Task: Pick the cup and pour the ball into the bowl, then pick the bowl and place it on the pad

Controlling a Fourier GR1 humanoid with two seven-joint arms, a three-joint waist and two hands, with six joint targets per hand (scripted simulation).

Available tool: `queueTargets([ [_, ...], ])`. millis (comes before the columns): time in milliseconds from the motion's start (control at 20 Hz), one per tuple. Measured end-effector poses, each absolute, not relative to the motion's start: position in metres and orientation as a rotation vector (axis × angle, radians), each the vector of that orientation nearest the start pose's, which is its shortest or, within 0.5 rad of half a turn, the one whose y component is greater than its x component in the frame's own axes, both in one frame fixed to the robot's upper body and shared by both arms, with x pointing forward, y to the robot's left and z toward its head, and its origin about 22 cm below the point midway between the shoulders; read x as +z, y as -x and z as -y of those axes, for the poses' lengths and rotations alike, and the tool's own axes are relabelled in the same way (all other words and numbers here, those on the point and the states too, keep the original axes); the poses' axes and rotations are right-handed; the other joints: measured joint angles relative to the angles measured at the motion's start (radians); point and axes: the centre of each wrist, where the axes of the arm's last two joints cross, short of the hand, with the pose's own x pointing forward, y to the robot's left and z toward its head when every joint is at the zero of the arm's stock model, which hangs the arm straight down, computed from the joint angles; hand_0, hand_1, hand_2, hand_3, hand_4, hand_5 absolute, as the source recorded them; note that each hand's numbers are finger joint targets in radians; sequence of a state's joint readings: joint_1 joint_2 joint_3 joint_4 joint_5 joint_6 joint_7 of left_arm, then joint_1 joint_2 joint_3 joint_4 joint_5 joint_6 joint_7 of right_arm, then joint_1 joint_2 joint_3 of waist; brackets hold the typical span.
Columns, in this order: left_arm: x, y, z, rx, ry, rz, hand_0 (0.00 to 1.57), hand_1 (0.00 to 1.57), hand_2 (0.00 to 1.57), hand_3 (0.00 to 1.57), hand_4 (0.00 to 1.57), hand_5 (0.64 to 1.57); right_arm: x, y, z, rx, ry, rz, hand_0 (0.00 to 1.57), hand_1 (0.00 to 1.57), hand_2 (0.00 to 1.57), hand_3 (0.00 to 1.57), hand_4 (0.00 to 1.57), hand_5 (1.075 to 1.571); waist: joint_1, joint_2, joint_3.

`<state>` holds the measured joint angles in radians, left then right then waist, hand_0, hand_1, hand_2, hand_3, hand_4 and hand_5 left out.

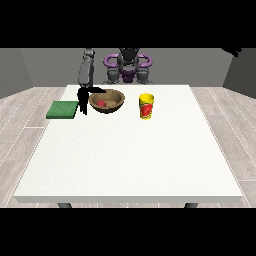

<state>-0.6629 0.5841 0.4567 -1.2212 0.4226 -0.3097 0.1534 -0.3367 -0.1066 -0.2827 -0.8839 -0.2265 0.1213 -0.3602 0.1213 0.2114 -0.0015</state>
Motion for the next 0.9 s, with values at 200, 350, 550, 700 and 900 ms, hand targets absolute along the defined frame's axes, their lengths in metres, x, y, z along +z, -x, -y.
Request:
queueTargets([
  [200,0.232,-0.342,-0.418,-0.012,0.010,1.943,0.00,0.00,0.00,0.00,0.24,1.502,-0.074,-0.308,0.283,-0.286,-0.073,1.623,0.00,0.00,0.00,0.00,0.00,1.564,0.000,0.004,-0.0082],
  [350,0.232,-0.337,-0.430,-0.001,0.004,1.939,0.00,0.00,0.00,0.00,0.21,1.506,-0.076,-0.310,0.273,-0.299,-0.095,1.605,0.58,0.58,0.00,0.00,0.40,1.531,-0.005,-0.007,-0.0111],
  [550,0.233,-0.333,-0.436,-0.006,0.013,1.962,0.00,0.00,0.00,0.00,0.36,1.536,-0.081,-0.303,0.279,-0.331,0.013,1.606,1.57,1.57,1.57,1.57,1.08,1.445,0.010,0.000,-0.0264],
  [700,0.243,-0.331,-0.439,-0.009,0.015,1.991,0.00,0.00,0.00,0.00,0.55,1.564,-0.081,-0.300,0.286,-0.317,0.084,1.624,1.57,1.57,1.57,1.57,1.09,1.471,0.022,0.017,-0.0359],
  [900,0.244,-0.330,-0.439,-0.019,0.034,2.001,0.00,0.00,0.00,0.00,0.67,1.570,-0.079,-0.297,0.295,-0.335,0.162,1.600,1.57,1.57,1.57,1.57,1.07,1.494,0.043,0.020,-0.0392],
])
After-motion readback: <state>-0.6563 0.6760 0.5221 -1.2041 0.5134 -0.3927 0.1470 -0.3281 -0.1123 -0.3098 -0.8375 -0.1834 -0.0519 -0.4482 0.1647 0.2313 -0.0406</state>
